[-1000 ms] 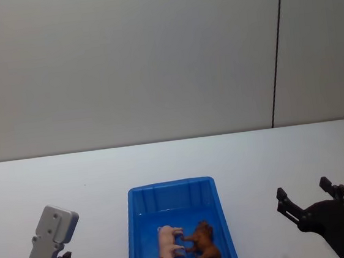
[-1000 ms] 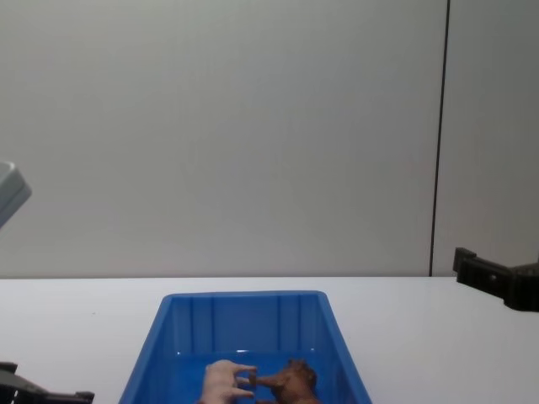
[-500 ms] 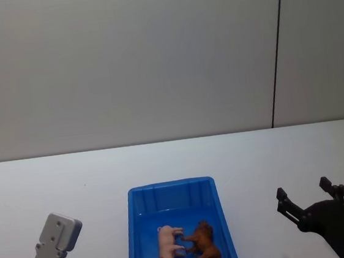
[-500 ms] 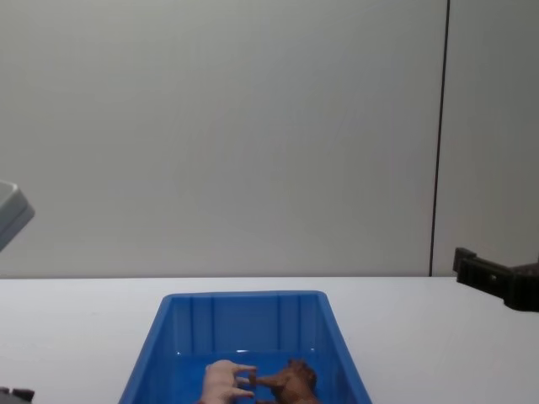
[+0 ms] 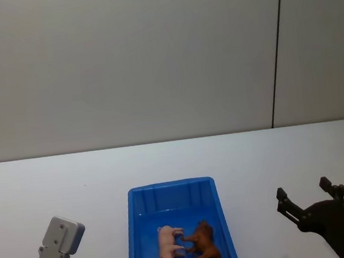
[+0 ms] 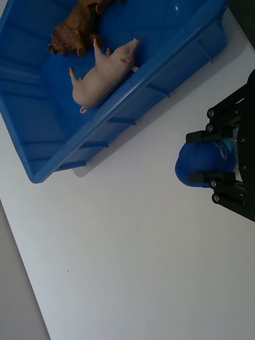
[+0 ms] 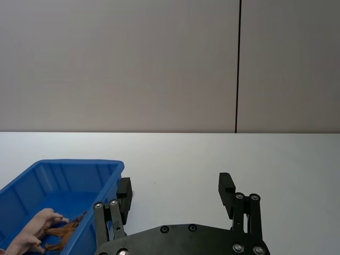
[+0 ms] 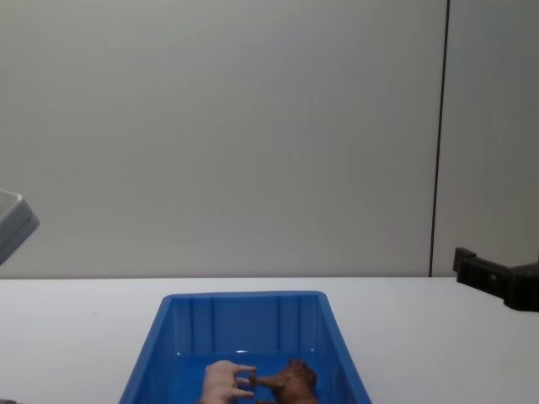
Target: Pick up the two dolls from the table and place them into the box.
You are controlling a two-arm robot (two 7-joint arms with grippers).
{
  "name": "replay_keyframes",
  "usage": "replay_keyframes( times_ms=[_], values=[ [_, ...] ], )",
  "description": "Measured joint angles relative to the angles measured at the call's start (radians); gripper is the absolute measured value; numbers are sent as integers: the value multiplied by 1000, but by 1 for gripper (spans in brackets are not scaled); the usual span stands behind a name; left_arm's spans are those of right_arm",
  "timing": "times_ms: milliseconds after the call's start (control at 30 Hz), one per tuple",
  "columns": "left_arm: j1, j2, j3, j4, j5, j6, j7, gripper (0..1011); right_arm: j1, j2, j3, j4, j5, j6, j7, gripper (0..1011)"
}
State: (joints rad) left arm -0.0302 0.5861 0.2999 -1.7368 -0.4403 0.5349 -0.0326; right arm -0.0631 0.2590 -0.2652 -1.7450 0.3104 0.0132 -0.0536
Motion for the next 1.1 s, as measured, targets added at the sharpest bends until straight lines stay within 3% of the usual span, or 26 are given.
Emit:
replay_keyframes(
  times_ms=[333, 700, 1100],
  values=[
    [8, -1, -3, -14, 12, -33, 2, 254, 0, 0, 0, 0, 0, 0, 0, 1001],
    [11, -1, -10, -54, 34, -122, -3, 196, 0, 0, 0, 0, 0, 0, 0, 1001],
    [-12, -16, -11, -87, 62, -245, -92, 165, 0, 0, 0, 0, 0, 0, 0, 1001]
  ],
)
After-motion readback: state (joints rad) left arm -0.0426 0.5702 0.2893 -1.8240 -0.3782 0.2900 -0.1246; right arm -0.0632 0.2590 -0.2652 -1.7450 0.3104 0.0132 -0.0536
